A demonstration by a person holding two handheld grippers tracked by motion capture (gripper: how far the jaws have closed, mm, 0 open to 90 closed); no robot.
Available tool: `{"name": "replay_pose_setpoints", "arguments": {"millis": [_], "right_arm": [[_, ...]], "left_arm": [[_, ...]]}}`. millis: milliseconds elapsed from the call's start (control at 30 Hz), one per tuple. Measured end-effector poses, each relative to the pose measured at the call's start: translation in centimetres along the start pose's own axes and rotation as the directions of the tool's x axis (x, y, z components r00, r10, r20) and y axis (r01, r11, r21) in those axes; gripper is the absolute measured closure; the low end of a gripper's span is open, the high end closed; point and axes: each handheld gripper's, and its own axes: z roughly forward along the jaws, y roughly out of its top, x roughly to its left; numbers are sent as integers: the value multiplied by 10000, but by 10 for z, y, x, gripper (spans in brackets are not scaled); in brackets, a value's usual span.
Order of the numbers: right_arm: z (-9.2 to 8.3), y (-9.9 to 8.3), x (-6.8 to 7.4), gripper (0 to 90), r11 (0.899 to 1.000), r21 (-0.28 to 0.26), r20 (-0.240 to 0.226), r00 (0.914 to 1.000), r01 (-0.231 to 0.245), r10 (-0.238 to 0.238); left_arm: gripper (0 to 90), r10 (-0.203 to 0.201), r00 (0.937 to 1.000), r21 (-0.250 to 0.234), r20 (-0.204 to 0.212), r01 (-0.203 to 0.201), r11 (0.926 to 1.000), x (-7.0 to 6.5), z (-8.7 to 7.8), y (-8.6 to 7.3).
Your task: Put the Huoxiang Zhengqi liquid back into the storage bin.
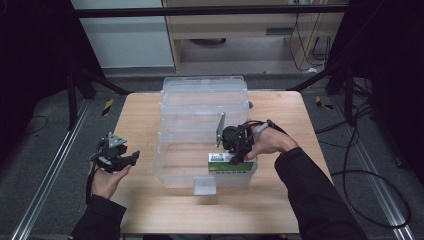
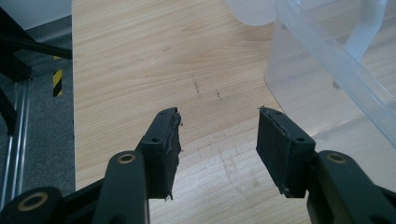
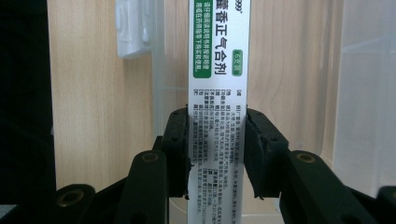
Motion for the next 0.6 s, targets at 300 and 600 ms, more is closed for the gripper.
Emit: {"name": "replay_pose_setpoints", "arguments": {"millis": [300,600], "right_arm": [[7,-1,0,639,10000,22,-11,10000,-28,28],[15,-2,1,637,10000,44,13,10000,-72,72]], "left_arm": [[482,5,10000,15,2,-5,10000,-1,1,0],[482,25,10000,47,1,-25,10000,-1,1,0]]}}
